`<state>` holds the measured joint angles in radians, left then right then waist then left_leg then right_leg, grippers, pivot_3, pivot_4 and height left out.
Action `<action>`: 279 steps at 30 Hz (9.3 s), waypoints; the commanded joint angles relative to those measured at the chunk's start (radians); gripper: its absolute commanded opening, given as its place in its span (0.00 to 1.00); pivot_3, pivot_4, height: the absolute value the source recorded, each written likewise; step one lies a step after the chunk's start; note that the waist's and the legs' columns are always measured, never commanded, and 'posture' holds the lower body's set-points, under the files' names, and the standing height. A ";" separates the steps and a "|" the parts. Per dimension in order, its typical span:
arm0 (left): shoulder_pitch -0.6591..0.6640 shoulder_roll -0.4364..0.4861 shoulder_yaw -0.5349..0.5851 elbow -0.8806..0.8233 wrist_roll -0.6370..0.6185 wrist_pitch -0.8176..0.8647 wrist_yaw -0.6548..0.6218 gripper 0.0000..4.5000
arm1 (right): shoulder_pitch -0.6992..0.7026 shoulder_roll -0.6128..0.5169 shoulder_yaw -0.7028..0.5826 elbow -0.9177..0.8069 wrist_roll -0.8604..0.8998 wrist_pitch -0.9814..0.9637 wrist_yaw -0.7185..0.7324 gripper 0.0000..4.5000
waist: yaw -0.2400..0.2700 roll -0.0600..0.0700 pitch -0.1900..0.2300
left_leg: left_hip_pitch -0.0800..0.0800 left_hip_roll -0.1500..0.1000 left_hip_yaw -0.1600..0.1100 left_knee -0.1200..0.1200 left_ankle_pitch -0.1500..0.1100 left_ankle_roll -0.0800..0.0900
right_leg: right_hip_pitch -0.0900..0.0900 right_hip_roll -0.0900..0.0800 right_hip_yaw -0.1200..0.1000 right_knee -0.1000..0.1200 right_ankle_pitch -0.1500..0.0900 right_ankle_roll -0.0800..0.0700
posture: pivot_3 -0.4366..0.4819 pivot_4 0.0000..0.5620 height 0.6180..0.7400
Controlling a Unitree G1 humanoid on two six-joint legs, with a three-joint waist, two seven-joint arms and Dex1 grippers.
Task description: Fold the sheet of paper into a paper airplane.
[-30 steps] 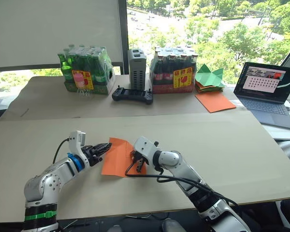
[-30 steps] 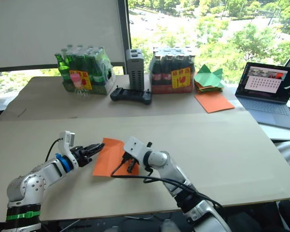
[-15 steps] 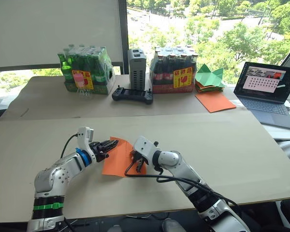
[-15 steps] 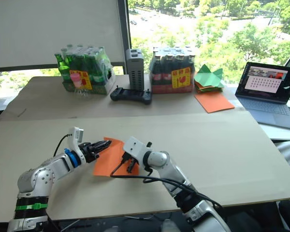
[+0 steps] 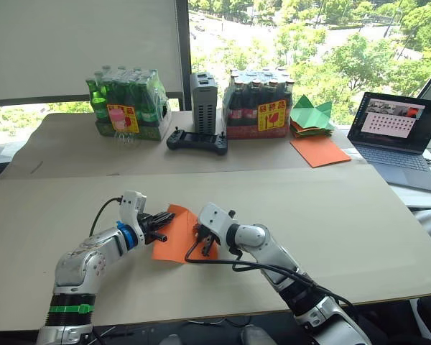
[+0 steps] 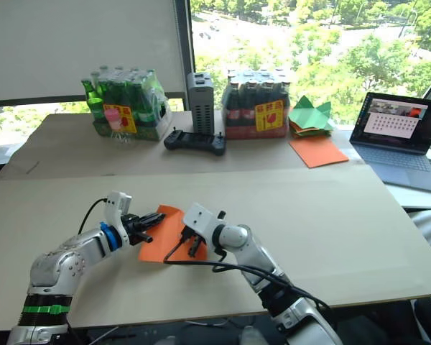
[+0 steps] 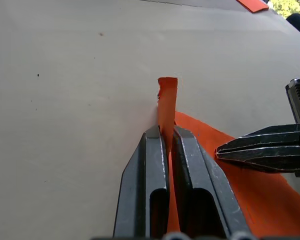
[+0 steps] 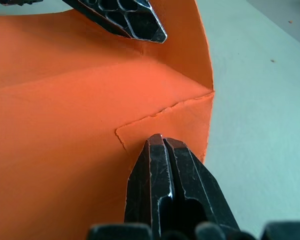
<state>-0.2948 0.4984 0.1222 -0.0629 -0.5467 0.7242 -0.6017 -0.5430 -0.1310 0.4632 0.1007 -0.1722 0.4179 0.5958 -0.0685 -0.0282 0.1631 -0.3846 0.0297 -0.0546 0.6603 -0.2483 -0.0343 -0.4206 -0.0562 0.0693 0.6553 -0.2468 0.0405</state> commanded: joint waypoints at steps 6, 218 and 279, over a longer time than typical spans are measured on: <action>0.042 0.106 -0.145 -0.090 0.199 -0.215 -0.087 0.06 | 0.005 0.001 0.004 -0.002 0.000 0.017 0.006 0.00 | 0.001 0.000 0.000 | 0.000 0.000 0.000 -0.001 0.000 0.000 | 0.000 0.000 0.000 0.000 0.000 0.000 | 0.48 0.27 1.00; -0.028 -0.051 0.057 0.032 0.022 -0.010 -0.015 0.00 | -0.231 0.259 -0.088 0.480 0.040 -0.107 -0.174 0.00 | -0.003 0.002 0.000 | 0.002 0.003 0.000 -0.001 0.000 0.000 | -0.001 0.002 0.000 0.003 0.000 0.000 | 0.48 0.27 1.00; 0.146 0.057 -0.075 -0.079 0.054 0.003 -0.111 0.00 | -0.218 0.257 -0.087 0.455 0.039 -0.086 -0.171 0.00 | -0.003 0.002 0.000 | 0.002 0.003 0.001 -0.002 0.000 0.000 | 0.000 0.002 0.000 0.001 0.000 -0.001 | 0.48 0.27 1.00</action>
<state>-0.1649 0.5489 0.0671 -0.1422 -0.5096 0.7283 -0.7040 -0.7669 0.0938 0.3730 0.5565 -0.1345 0.3063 0.4254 -0.0711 -0.0262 0.1630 -0.3821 0.0325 -0.0538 0.6586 -0.2483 -0.0343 -0.4210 -0.0542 0.0696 0.6568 -0.2469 0.0397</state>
